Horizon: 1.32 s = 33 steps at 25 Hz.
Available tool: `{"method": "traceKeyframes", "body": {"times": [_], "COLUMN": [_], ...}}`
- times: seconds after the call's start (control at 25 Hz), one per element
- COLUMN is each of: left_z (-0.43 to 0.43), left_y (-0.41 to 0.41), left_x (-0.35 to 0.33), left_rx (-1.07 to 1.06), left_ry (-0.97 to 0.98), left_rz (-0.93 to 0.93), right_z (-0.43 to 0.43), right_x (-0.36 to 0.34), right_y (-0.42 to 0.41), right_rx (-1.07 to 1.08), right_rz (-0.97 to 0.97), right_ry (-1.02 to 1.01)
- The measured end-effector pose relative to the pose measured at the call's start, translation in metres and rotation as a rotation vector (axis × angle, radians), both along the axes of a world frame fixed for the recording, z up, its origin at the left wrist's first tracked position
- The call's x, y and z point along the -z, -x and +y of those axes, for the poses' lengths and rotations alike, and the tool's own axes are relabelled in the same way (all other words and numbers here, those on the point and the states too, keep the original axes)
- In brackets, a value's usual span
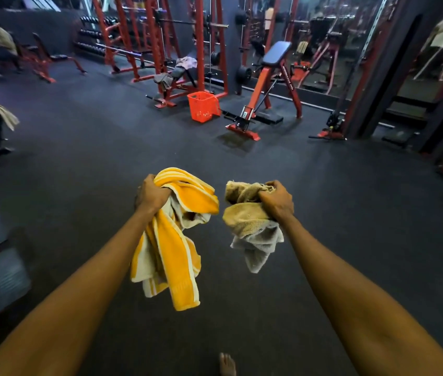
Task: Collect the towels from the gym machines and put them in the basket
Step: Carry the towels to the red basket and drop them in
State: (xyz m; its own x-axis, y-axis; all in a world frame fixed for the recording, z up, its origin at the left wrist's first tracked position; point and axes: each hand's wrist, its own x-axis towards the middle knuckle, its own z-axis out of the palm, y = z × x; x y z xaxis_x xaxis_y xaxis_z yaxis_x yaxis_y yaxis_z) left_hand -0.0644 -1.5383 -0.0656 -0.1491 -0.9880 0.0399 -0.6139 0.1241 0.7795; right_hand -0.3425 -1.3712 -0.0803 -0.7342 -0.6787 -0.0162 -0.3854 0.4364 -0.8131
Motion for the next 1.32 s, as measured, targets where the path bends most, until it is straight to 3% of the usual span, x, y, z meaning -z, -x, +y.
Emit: {"method": "traceKeyframes", "body": {"times": [0.28,1.32], "left_z": [-0.179,-0.88], "left_y": [0.083,0.387], "left_x": [0.014,0.034], "left_rx": [0.016,0.032], "left_ry": [-0.036,-0.038], "left_rz": [-0.102,-0.044], "right_z": [-0.181,-0.87], "right_x": [0.014,0.033], "right_y": [0.089,0.384], "right_rx": [-0.01,0.071], "right_rz": [-0.03,-0.092], "right_ry": [-0.043,-0.06]}}
